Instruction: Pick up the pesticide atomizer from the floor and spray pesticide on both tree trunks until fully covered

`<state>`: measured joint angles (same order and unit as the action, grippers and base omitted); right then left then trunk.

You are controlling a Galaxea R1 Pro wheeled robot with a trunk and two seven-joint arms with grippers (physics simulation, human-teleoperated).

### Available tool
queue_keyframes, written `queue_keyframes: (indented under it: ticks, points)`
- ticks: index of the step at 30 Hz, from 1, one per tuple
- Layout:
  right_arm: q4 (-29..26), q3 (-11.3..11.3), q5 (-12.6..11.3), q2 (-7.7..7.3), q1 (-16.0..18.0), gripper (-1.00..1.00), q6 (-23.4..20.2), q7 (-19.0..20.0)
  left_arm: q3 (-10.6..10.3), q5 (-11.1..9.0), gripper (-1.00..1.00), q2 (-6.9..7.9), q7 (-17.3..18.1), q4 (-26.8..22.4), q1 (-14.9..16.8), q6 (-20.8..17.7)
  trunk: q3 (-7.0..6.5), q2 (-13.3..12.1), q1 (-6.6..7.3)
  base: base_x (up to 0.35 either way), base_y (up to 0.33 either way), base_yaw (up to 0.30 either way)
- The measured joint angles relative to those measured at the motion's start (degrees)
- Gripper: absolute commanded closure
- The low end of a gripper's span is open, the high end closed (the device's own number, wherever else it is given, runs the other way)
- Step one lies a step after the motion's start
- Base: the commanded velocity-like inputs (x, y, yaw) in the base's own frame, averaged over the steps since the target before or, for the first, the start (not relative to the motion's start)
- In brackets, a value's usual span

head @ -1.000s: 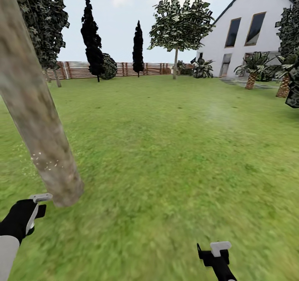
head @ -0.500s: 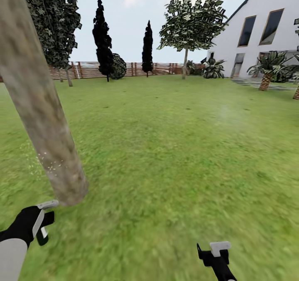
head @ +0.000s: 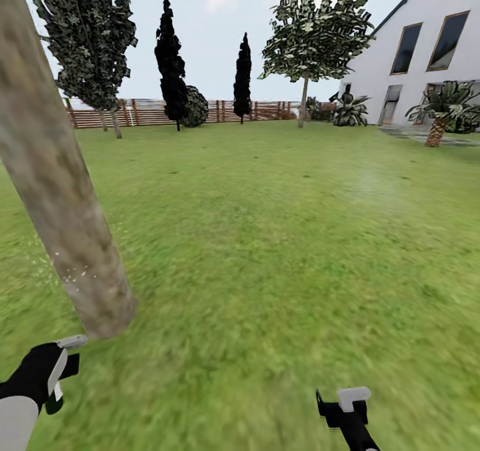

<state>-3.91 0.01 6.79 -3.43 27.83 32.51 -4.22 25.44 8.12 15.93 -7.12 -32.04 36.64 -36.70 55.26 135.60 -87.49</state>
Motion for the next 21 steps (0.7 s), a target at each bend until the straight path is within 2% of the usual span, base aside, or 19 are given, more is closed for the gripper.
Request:
queue_keyframes:
  ticks: [5,7,9,12,16,21]
  points:
    - [0.0,0.0,0.0,0.07,0.0,-1.0,0.0,0.0,-0.2,-0.8,1.0,-0.85,-1.2,0.4,-0.1,0.0,0.0,0.0,-0.02,0.075,-0.049,0.208]
    - [0.0,0.0,0.0,0.05,0.0,-1.0,0.0,0.0,-0.2,-1.1,1.0,-2.22,-1.0,-0.1,-0.1,0.1,0.0,0.0,-0.03,0.005,-0.003,0.272]
    - [0.0,0.1,0.0,0.09,0.0,-1.0,0.0,0.0,-0.2,-0.8,1.0,-3.33,-0.9,-0.5,0.0,2.0,0.0,0.0,-0.02,0.001,-0.001,0.276]
    - [0.0,0.1,0.0,0.1,0.0,-1.0,0.0,0.0,-0.2,-0.8,1.0,-3.67,-1.2,0.0,0.0,6.5,0.0,0.0,-0.03,0.0,0.0,0.277]
    - [0.0,0.1,0.0,0.1,0.0,-1.0,0.0,0.0,0.0,-0.9,1.0,-3.83,-1.3,-0.5,0.0,7.3,0.0,0.0,-0.03,0.0,0.0,0.277]
    - [0.1,0.1,0.0,0.16,0.0,-1.0,0.0,0.0,-0.1,-1.0,1.0,-5.46,-0.9,-0.5,0.0,7.7,0.0,0.0,-0.03,0.0,0.0,0.277]
